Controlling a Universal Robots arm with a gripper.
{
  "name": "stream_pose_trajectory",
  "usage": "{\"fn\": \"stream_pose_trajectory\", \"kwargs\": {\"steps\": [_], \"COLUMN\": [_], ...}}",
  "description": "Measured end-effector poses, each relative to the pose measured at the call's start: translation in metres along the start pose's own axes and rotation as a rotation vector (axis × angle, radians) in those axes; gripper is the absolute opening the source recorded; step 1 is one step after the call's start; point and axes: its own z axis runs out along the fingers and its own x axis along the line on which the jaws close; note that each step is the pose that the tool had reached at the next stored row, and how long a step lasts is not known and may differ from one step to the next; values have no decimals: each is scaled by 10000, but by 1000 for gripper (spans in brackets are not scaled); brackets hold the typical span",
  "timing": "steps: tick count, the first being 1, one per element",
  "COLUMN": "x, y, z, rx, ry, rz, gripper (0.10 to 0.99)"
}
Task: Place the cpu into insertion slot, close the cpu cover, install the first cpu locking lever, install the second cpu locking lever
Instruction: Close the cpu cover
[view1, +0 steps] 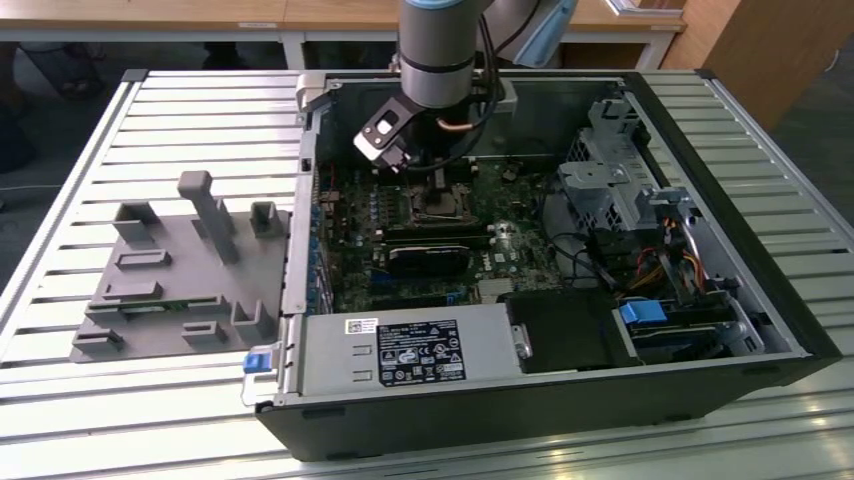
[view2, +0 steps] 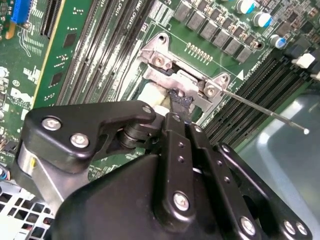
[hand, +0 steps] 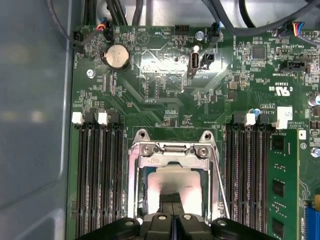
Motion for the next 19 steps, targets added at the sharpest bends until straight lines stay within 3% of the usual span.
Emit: {"fn": "stream_pose_trajectory", "kwargs": {"steps": [5,9,16,19], "x": [1,2,3,5], "y": [-13,-113,-122,-120], "z": [-33,-36,0,-46], "rx": [-2,-2,0,-2], "ry": [3,1,0,1], "rz": [-2,-1,-1,-1], "gripper": [106,106,106,106]}}
